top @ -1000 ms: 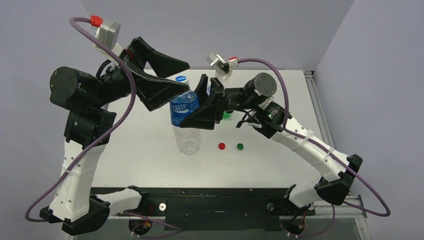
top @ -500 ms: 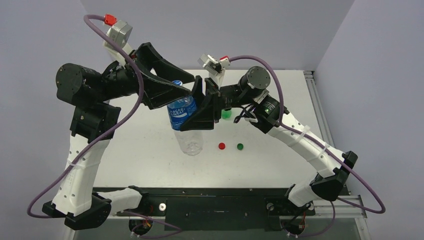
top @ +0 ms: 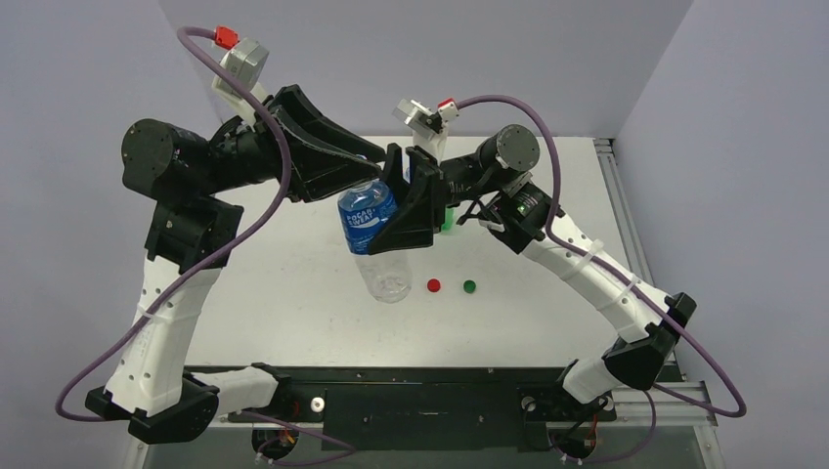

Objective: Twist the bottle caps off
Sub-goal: Unscrew the bottle cap from the plastic bottle.

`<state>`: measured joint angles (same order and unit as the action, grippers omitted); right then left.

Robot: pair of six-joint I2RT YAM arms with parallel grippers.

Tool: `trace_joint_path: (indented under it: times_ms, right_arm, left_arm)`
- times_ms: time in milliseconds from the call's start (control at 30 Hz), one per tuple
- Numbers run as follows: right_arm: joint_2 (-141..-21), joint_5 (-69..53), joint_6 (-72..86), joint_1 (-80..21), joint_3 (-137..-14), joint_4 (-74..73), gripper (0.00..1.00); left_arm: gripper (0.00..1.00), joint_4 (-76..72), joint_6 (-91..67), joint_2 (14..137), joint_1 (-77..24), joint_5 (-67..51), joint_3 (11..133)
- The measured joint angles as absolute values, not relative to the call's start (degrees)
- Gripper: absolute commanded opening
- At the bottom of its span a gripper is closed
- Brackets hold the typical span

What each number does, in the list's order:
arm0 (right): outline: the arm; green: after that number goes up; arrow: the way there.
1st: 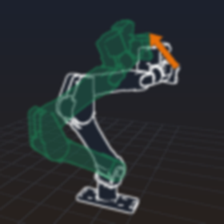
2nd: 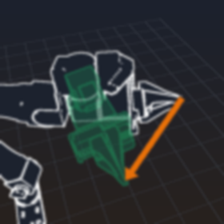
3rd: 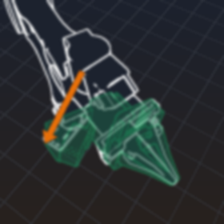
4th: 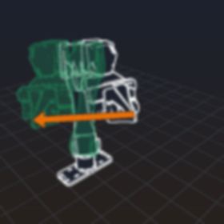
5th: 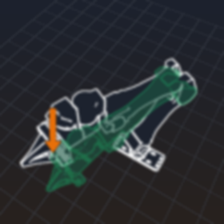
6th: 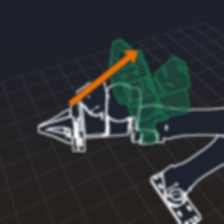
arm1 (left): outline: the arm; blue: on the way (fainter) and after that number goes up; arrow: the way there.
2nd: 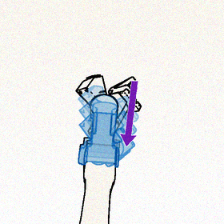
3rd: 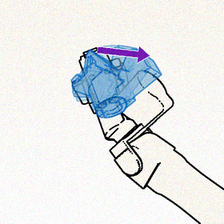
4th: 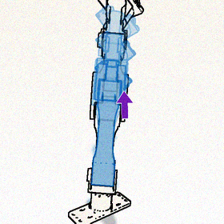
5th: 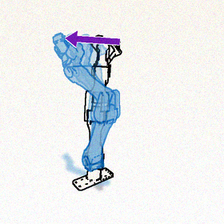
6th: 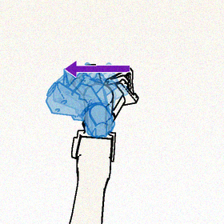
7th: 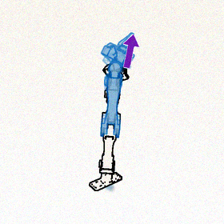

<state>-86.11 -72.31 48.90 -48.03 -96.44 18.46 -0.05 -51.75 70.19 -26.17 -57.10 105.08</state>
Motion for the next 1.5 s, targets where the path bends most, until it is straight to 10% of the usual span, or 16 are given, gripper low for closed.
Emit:
trace_joint_path:
  times_ms: [233, 467, 533, 567, 633, 900, 1500]
  right_arm:
    - [-86.4, -62.9, 25.6, -47.7, -108.2, -13.7, 0.00]
    - [-86.1, -23.4, 6.2, -58.1, -117.5, -34.0, 0.00]
    - [-85.0, -11.7, 3.7, -61.2, -115.0, -33.3, 0.00]
    - [-84.8, -8.2, 3.1, -62.0, -114.3, -33.0, 0.00]
    - [-84.6, 0.6, 1.1, -63.9, -112.3, -31.7, 0.00]
    - [-82.1, 7.6, 0.6, -63.0, -103.5, -25.6, 0.00]
    - [-70.2, -24.5, 21.1, -49.5, -87.2, -2.6, 0.00]
  left_arm:
    - [0.00, 3.6, -45.5, 70.5, -26.0, -52.6, 105.9]
    - [0.00, 8.8, -36.8, 70.3, -25.3, -46.2, 107.7]
    - [0.41, 11.1, -35.0, 70.5, -25.2, -44.6, 107.7]
    - [0.85, 12.2, -34.2, 70.6, -25.1, -43.9, 107.7]
    - [0.99, 13.9, -34.1, 71.0, -25.1, -43.1, 107.7]
    - [0.96, 18.2, -33.8, 70.8, -25.5, -41.2, 107.4]
    - [0.97, 10.0, -25.6, 56.3, -24.4, -49.0, 82.8]
